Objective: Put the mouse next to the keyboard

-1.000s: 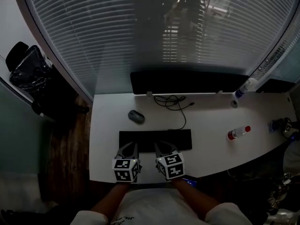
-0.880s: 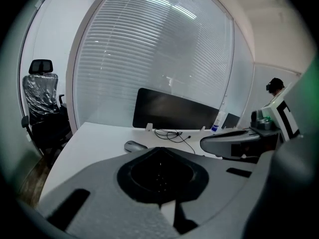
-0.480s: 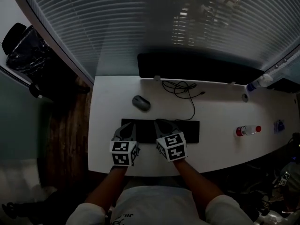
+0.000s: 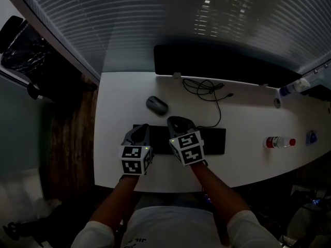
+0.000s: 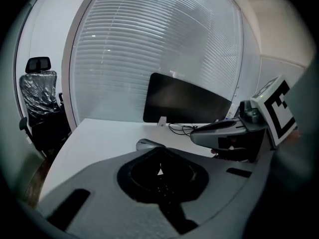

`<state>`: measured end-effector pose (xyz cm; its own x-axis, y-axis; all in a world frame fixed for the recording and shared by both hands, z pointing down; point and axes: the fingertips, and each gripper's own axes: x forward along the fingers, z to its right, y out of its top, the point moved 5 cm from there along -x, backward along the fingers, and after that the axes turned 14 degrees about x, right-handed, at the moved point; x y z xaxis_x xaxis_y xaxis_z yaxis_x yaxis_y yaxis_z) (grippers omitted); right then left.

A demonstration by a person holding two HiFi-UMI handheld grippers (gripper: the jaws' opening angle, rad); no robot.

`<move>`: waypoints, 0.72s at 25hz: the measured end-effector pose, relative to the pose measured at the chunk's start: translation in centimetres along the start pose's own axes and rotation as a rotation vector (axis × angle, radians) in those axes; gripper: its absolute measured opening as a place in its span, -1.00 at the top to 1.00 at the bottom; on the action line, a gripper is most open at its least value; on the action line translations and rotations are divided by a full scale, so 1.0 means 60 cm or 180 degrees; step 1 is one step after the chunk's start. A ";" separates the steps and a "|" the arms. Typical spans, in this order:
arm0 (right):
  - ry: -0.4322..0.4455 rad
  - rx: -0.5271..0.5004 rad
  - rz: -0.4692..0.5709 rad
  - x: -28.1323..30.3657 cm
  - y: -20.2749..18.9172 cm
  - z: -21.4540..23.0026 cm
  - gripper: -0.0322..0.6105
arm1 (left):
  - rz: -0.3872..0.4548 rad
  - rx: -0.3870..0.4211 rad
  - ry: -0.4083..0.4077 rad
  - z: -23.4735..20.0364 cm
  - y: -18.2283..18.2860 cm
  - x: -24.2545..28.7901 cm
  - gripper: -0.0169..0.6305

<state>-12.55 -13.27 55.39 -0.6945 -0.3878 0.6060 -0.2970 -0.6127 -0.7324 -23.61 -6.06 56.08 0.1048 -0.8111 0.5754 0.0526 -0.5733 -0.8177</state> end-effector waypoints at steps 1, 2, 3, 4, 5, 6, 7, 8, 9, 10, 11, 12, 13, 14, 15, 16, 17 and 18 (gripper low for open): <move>0.0032 0.0000 -0.0028 0.009 -0.002 0.000 0.89 | -0.0006 -0.0006 0.0001 -0.002 0.000 0.004 0.93; 0.0061 0.0002 -0.0056 0.017 -0.003 0.000 0.88 | -0.0016 -0.0012 -0.0001 -0.004 -0.002 0.008 0.93; 0.0081 -0.0005 -0.0070 0.025 -0.002 0.000 0.88 | -0.0025 -0.0022 -0.0007 -0.006 -0.004 0.012 0.93; 0.0092 -0.0028 -0.0071 0.034 0.001 0.000 0.88 | -0.0030 -0.0038 -0.0016 -0.008 -0.006 0.015 0.93; 0.0091 -0.0062 -0.0073 0.043 0.002 0.002 0.88 | -0.0032 -0.0053 -0.0022 -0.009 -0.008 0.019 0.93; 0.0088 -0.0091 -0.0093 0.052 0.000 0.004 0.88 | -0.0037 -0.0066 -0.0024 -0.011 -0.009 0.021 0.93; 0.0092 -0.0106 -0.0128 0.062 -0.003 0.007 0.88 | -0.0044 -0.0076 -0.0025 -0.012 -0.011 0.023 0.93; 0.0108 -0.0118 -0.0162 0.071 -0.006 0.008 0.86 | -0.0048 -0.0086 -0.0024 -0.014 -0.013 0.026 0.93; 0.0131 -0.0131 -0.0189 0.080 -0.007 0.009 0.78 | -0.0046 -0.0095 -0.0023 -0.016 -0.015 0.028 0.93; 0.0155 -0.0145 -0.0221 0.089 -0.006 0.009 0.68 | -0.0043 -0.0105 -0.0020 -0.018 -0.017 0.030 0.93; 0.0180 -0.0156 -0.0264 0.096 -0.005 0.009 0.60 | -0.0045 -0.0114 -0.0015 -0.021 -0.018 0.032 0.93; 0.0207 -0.0169 -0.0314 0.102 -0.003 0.007 0.54 | -0.0050 -0.0124 -0.0012 -0.023 -0.020 0.034 0.93; 0.0231 -0.0193 -0.0369 0.109 -0.003 0.007 0.46 | -0.0057 -0.0135 -0.0010 -0.025 -0.022 0.035 0.93; 0.0252 -0.0227 -0.0428 0.118 -0.003 0.007 0.37 | -0.0062 -0.0145 -0.0010 -0.026 -0.024 0.036 0.93; 0.0268 -0.0269 -0.0485 0.126 -0.005 0.007 0.28 | -0.0064 -0.0147 -0.0008 -0.028 -0.024 0.036 0.93; 0.0280 -0.0318 -0.0540 0.135 -0.006 0.008 0.20 | -0.0068 -0.0142 -0.0008 -0.029 -0.025 0.037 0.93; 0.0286 -0.0372 -0.0591 0.144 -0.007 0.009 0.14 | -0.0071 -0.0133 -0.0008 -0.031 -0.026 0.037 0.93; 0.0289 -0.0425 -0.0638 0.152 -0.009 0.010 0.09 | -0.0071 -0.0126 -0.0009 -0.032 -0.026 0.038 0.93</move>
<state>-18.34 -16.91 61.51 -0.6672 -0.2006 0.7174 -0.5144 -0.5725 -0.6385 -25.37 -7.22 58.72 0.1069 -0.7979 0.5933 0.0156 -0.5953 -0.8034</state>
